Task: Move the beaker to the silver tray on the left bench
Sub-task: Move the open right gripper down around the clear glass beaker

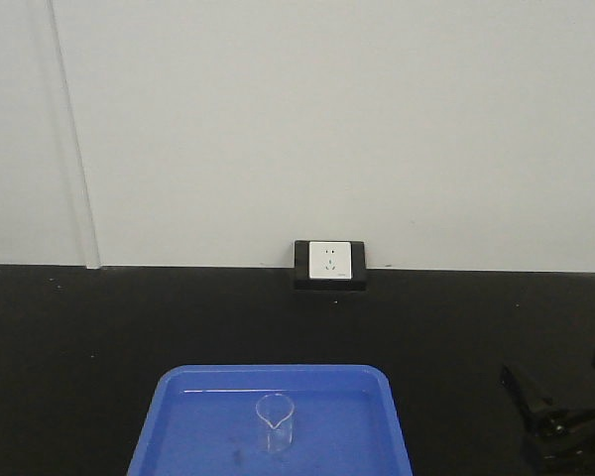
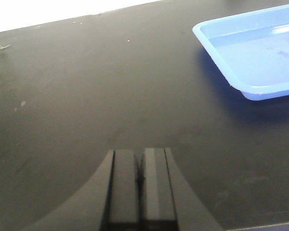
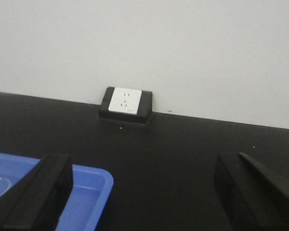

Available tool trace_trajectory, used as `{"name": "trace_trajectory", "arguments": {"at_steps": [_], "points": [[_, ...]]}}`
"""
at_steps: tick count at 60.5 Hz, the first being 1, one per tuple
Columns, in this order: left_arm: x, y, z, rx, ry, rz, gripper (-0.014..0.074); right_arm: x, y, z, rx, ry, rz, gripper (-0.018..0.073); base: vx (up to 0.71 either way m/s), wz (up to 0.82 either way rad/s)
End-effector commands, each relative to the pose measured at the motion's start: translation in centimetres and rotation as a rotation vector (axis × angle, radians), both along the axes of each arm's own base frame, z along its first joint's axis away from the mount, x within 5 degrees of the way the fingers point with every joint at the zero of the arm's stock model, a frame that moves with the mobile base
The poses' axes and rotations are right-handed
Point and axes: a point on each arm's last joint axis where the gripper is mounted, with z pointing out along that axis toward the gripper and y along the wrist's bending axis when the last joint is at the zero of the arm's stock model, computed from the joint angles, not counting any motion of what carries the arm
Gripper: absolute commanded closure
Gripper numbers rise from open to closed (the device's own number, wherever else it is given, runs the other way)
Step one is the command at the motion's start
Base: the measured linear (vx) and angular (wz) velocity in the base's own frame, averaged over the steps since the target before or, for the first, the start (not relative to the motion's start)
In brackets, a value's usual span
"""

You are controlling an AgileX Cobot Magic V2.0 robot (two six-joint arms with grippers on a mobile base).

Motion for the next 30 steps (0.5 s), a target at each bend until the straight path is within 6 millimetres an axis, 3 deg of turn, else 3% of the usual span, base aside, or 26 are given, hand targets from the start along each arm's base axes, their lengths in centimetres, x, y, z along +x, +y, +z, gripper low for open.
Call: {"name": "trace_trajectory", "arguments": {"at_steps": [1, 15, 30], "points": [[0.2, -0.1, 0.1, -0.008, -0.070, -0.013, 0.0595, 0.4, 1.2, 2.0, 0.044, -0.138, 0.084, -0.0165, 0.00, 0.00], [0.2, -0.1, 0.1, -0.008, -0.070, -0.013, 0.0595, 4.5, 7.5, -2.5, -0.032, 0.029, 0.360, -0.0130, 0.00, 0.00], [0.2, -0.1, 0.1, -0.008, -0.070, -0.013, 0.0595, 10.2, 13.4, -7.4, -0.031, 0.116, 0.475, -0.0114, 0.00, 0.00]]}}
